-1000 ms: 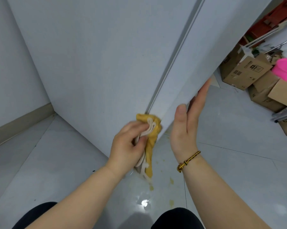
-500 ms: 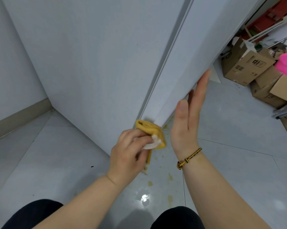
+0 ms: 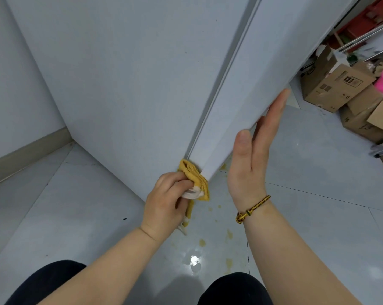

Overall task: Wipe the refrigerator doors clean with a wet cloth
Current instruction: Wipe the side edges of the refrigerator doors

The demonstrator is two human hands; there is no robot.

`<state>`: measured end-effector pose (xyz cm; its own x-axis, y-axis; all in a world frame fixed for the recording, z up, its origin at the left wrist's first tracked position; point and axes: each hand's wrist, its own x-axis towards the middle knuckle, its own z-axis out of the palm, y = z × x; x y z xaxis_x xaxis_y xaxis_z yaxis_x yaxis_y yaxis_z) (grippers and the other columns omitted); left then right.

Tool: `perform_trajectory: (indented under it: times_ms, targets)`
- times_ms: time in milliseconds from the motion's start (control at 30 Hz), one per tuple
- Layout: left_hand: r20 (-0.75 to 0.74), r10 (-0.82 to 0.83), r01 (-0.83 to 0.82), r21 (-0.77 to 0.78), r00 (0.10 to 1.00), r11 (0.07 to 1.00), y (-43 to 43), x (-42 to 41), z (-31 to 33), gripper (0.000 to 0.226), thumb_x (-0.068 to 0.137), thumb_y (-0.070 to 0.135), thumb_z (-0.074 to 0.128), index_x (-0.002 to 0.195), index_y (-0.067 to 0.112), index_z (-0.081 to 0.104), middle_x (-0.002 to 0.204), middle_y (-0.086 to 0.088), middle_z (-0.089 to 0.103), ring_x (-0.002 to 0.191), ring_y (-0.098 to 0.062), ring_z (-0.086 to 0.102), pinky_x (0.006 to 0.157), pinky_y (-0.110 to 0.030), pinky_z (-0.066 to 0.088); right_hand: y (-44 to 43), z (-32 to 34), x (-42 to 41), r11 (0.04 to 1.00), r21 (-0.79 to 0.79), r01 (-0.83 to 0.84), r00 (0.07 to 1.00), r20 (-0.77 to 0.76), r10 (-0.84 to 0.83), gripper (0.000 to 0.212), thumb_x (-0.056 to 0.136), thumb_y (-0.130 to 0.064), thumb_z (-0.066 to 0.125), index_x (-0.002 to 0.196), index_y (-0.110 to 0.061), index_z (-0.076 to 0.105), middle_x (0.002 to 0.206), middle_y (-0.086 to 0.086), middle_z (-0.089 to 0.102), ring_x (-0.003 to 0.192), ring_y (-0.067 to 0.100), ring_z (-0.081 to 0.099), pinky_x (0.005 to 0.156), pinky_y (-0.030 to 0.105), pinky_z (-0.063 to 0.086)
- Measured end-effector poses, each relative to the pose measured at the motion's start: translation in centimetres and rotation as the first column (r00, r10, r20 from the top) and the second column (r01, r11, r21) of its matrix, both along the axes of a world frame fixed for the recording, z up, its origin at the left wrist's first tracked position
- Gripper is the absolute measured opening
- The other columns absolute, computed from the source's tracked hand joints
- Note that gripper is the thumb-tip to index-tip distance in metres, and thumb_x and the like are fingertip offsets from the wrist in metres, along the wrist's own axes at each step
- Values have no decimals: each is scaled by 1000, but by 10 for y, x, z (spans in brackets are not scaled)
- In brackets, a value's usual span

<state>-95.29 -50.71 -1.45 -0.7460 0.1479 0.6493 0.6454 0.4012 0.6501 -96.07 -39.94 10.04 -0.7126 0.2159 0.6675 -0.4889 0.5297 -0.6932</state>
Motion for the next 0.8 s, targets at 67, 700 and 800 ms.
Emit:
perform_trajectory:
  times_ms: [67, 700, 800]
  targets:
    - [204, -23, 13, 54, 979, 998, 0, 1, -6, 22, 75, 14, 44, 94, 21, 54, 97, 11, 56, 91, -8, 49, 81, -11, 38, -1, -2, -2, 1000, -8, 2, 1000, -9, -2, 70, 93, -52, 25, 140, -13, -9, 151, 25, -5, 143, 33, -1, 115, 55, 6]
    - [773, -132, 15, 156, 620, 988, -14, 3, -22, 34, 78, 7, 68, 78, 34, 47, 77, 14, 57, 79, -16, 56, 63, -2, 38, -6, -4, -7, 999, -17, 44, 998, -53, -45, 76, 94, -46, 25, 138, 5, -10, 149, 31, -7, 141, 39, -2, 115, 57, 5]
    - [803, -157, -44, 222, 574, 974, -13, -1, -21, 31, 81, 0, 62, 76, 29, 53, 74, 11, 59, 69, -5, 58, 59, -2, 40, -3, -4, -6, 999, -9, 40, 998, -50, -40, 75, 94, -46, 26, 138, 4, -11, 149, 31, -7, 141, 36, -3, 116, 54, 4]
